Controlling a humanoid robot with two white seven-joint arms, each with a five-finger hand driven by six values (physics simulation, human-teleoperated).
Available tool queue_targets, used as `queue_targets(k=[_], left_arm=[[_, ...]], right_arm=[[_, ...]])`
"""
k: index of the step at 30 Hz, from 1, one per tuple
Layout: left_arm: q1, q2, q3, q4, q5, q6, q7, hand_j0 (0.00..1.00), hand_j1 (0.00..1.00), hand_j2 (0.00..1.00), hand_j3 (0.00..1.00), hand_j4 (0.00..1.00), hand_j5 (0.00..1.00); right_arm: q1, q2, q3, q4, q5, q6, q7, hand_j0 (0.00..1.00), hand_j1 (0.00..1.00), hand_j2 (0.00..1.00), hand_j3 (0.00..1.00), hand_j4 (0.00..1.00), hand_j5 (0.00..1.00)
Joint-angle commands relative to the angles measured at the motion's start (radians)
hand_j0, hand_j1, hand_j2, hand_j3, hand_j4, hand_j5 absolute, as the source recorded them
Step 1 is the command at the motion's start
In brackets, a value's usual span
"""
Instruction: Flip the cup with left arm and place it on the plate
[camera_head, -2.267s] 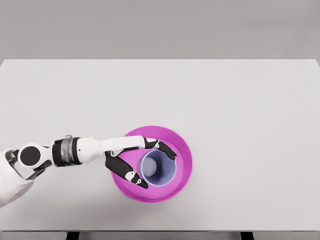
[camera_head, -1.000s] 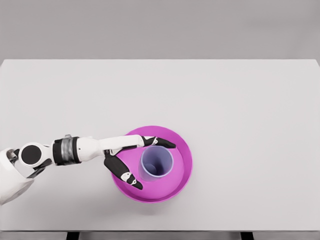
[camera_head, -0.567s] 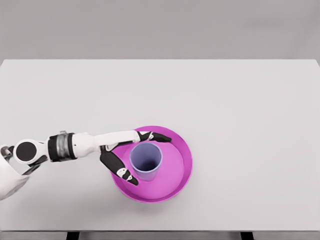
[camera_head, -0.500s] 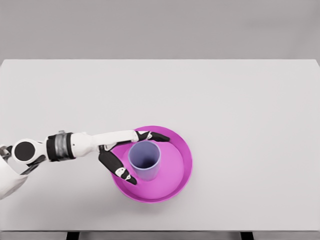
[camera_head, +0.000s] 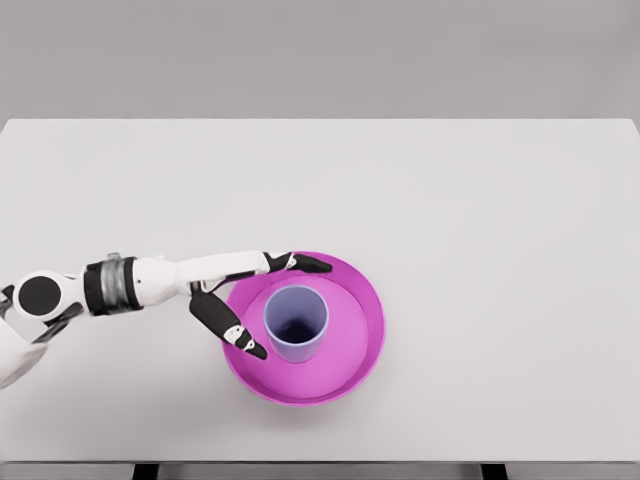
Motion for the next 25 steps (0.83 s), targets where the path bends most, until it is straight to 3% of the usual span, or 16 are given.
queue_targets(k=[1,8,13,17,25], left_arm=[[0.0,0.013,0.008,0.0,0.004,0.001,0.0,1.0,1.0,1.0,1.0,1.0,1.0],[0.006,0.079,0.067,0.019,0.004,-0.004,0.0,1.0,1.0,1.0,1.0,1.0,1.0],[0.017,0.096,0.224,0.113,0.0,-0.008,0.0,1.0,1.0,1.0,1.0,1.0,1.0],[0.017,0.098,0.284,0.139,0.0,-0.01,0.0,1.0,1.0,1.0,1.0,1.0,1.0],[0.025,0.094,0.287,0.134,0.0,-0.031,0.0,1.0,1.0,1.0,1.0,1.0,1.0]], right_arm=[[0.0,0.0,0.0,0.0,0.0,0.0,0.0,1.0,1.0,1.0,1.0,1.0,1.0],[0.0,0.0,0.0,0.0,0.0,0.0,0.0,1.0,1.0,1.0,1.0,1.0,1.0],[0.0,0.0,0.0,0.0,0.0,0.0,0.0,1.0,1.0,1.0,1.0,1.0,1.0],[0.0,0.0,0.0,0.0,0.0,0.0,0.0,1.0,1.0,1.0,1.0,1.0,1.0],[0.0,0.0,0.0,0.0,0.0,0.0,0.0,1.0,1.0,1.0,1.0,1.0,1.0]])
